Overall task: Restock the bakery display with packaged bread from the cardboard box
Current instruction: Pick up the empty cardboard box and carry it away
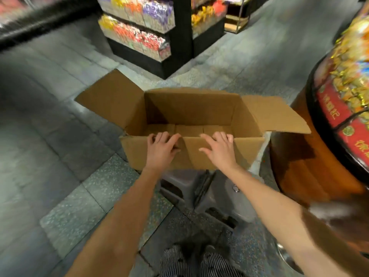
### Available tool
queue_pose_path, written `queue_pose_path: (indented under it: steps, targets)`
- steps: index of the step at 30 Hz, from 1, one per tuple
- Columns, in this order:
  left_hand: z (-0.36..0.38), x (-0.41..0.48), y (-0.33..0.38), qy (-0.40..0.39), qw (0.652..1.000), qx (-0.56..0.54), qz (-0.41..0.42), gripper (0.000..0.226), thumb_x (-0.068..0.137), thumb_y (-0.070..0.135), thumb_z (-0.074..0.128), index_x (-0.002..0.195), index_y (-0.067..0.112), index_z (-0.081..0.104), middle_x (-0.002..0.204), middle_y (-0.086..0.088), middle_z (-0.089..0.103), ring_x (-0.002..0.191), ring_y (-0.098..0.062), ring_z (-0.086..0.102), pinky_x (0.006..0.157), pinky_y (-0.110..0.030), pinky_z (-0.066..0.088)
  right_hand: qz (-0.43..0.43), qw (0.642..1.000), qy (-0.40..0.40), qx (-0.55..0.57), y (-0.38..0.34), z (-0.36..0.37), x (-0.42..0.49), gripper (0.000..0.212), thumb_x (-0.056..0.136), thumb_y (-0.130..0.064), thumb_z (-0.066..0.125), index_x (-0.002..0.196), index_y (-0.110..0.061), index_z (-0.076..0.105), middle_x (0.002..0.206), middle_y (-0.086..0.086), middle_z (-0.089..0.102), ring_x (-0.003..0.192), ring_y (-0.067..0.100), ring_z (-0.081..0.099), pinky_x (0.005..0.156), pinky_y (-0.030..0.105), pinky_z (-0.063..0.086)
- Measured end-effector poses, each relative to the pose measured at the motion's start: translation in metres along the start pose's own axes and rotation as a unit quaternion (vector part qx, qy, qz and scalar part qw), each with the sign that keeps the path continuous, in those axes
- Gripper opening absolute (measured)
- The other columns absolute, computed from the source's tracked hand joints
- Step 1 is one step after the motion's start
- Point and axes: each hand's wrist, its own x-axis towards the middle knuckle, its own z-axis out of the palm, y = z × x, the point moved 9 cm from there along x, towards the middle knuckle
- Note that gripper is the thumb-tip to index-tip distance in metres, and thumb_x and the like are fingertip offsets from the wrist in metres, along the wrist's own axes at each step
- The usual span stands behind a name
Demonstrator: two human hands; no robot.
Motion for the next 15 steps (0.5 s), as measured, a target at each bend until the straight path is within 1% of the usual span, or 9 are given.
queue_pose_path:
  steps: [2, 3, 5, 9, 12, 15]
  targets:
    - [-0.046, 0.006, -0.021, 0.041, 0.999, 0.020, -0.019, 0.048, 0.080, 0.032, 0.078, 0.123, 0.025, 0.058, 0.107, -0.005, 0.061, 0.107, -0.029, 0.056, 0.098, -0.051, 0.036, -0.028, 0.999, -0.019, 0.011, -0.031, -0.020, 0.033, 0.053, 0.089, -0.044, 0.065, 0.139, -0.031, 0.053, 0.100, 0.007, 0.056, 0.102, 0.027, 0.051, 0.092, 0.038, 0.027]
    - [-0.069, 0.007, -0.034, 0.066, 0.997, 0.029, -0.029, 0.048, 0.080, 0.031, 0.078, 0.123, 0.025, 0.058, 0.107, -0.005, 0.062, 0.106, -0.029, 0.056, 0.098, -0.051, 0.036, -0.047, 0.999, -0.016, 0.017, -0.050, -0.031, 0.048, 0.054, 0.090, -0.046, 0.063, 0.141, -0.033, 0.050, 0.103, 0.006, 0.057, 0.104, 0.026, 0.050, 0.094, 0.038, 0.028]
    - [-0.113, 0.001, -0.063, 0.106, 0.992, 0.049, -0.055, 0.046, 0.081, 0.029, 0.076, 0.123, 0.025, 0.058, 0.106, -0.005, 0.061, 0.106, -0.030, 0.055, 0.097, -0.050, 0.035, -0.090, 0.995, 0.001, 0.034, -0.094, -0.053, 0.076, 0.056, 0.090, -0.047, 0.062, 0.143, -0.035, 0.047, 0.105, 0.005, 0.057, 0.105, 0.025, 0.049, 0.094, 0.038, 0.028]
    - [-0.193, -0.031, -0.130, 0.153, 0.975, 0.098, -0.125, 0.045, 0.085, 0.033, 0.071, 0.127, 0.027, 0.057, 0.111, -0.004, 0.060, 0.111, -0.028, 0.052, 0.100, -0.048, 0.031, -0.175, 0.982, 0.023, 0.060, -0.200, -0.078, 0.114, 0.056, 0.091, -0.045, 0.063, 0.144, -0.035, 0.046, 0.115, 0.007, 0.057, 0.112, 0.026, 0.048, 0.100, 0.040, 0.028]
    - [-0.249, -0.074, -0.186, 0.183, 0.956, 0.141, -0.182, 0.043, 0.089, 0.035, 0.067, 0.130, 0.029, 0.055, 0.116, -0.004, 0.060, 0.116, -0.027, 0.050, 0.103, -0.048, 0.030, -0.238, 0.967, 0.049, 0.079, -0.292, -0.090, 0.124, 0.056, 0.088, -0.044, 0.067, 0.140, -0.035, 0.051, 0.110, 0.008, 0.059, 0.108, 0.027, 0.051, 0.098, 0.042, 0.032]
    - [-0.302, -0.125, -0.240, 0.205, 0.936, 0.173, -0.227, 0.042, 0.091, 0.037, 0.065, 0.131, 0.030, 0.053, 0.123, -0.005, 0.058, 0.120, -0.028, 0.048, 0.108, -0.048, 0.028, -0.296, 0.946, 0.067, 0.116, -0.386, -0.103, 0.121, 0.054, 0.086, -0.042, 0.070, 0.138, -0.033, 0.054, 0.104, 0.007, 0.058, 0.102, 0.026, 0.051, 0.094, 0.040, 0.032]
